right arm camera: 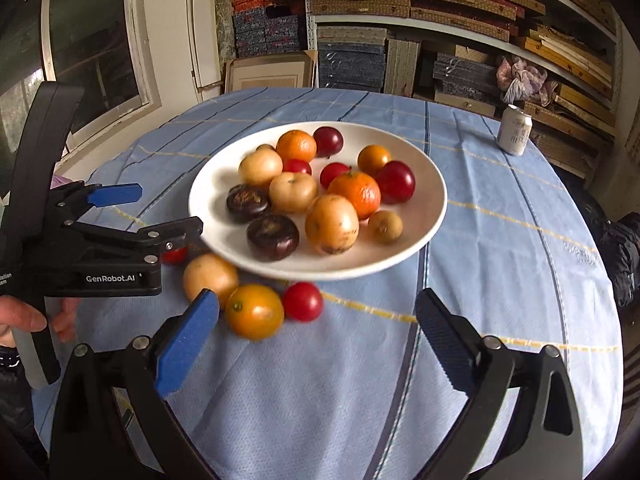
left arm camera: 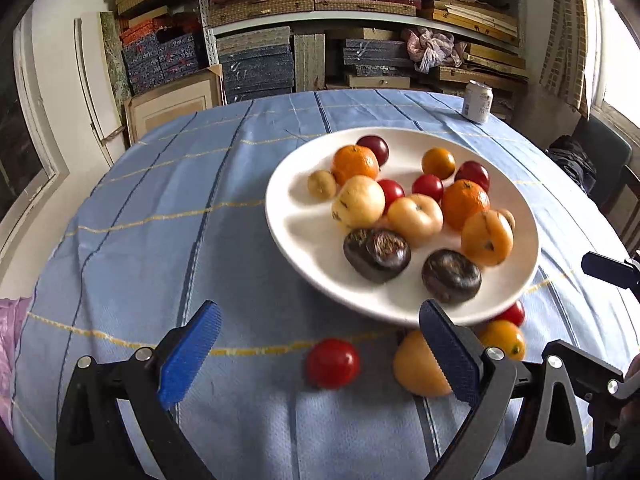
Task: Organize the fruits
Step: 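Withdraw both open tools from the plate to the remaining fruits, then grasp a red tomato with left tool while right tool grasps an orange fruit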
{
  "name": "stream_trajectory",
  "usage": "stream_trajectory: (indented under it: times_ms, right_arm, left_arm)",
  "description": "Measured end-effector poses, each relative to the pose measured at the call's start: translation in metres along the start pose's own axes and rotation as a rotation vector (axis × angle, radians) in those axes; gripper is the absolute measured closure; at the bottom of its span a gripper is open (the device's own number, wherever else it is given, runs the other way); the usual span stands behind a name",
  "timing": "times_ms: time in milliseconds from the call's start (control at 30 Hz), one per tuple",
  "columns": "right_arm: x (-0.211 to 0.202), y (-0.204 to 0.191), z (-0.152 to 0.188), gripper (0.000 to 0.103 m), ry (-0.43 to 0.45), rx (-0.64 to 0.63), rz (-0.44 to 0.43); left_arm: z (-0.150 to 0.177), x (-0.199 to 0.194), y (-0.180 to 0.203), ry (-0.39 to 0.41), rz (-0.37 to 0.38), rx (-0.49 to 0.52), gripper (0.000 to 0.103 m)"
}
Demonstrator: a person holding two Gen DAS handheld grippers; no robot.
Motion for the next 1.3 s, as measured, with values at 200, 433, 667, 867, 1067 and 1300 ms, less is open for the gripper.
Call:
stream_trajectory:
  times_ms: [200,433,667,867,1067,1300]
  right_arm:
    - [0.018,-0.024,0.015,0.006,-0.043,-0.012,-0.017]
    - [0.021,-0.038,0.010,0.022,-0.043,-0.022,-0.038]
    - [0.030,-0.042,0.010,0.050,-0.083,-0.017,-0.057]
    - [0.031,-0.040,0.011,0.067,-0.083,0.015,-0.080]
    - [0.016,-0.039,0.005,0.083,-0.031,-0.001,-0.083]
    - [0.016,-0.038,0.005,0.080,-0.032,-0.014,-0.084]
  left_arm:
    - [0.016,0.011,-0.014,-0.019,0.002,-0.025,0.003]
    - [0.019,0.017,-0.034,-0.038,-0.021,-0.061,0.003]
    - [0.027,0.024,-0.025,-0.101,0.033,-0.043,0.005]
    - [0.030,0.019,-0.009,-0.083,0.074,0.017,0.067]
    - [0.031,0.014,-0.007,-0.087,0.081,0.014,0.073]
    - [0.032,0.015,-0.007,-0.099,0.075,0.014,0.073]
Point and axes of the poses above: each gripper's, at about its wrist camera, not at the fingertips, and x roughly the way its jaws point, y to its right, z to its underside, the point moved 7 cm from there along x, roughly the way its jaws point, and after that the axes turned 11 degrees about -x, right-handed, at the moved point
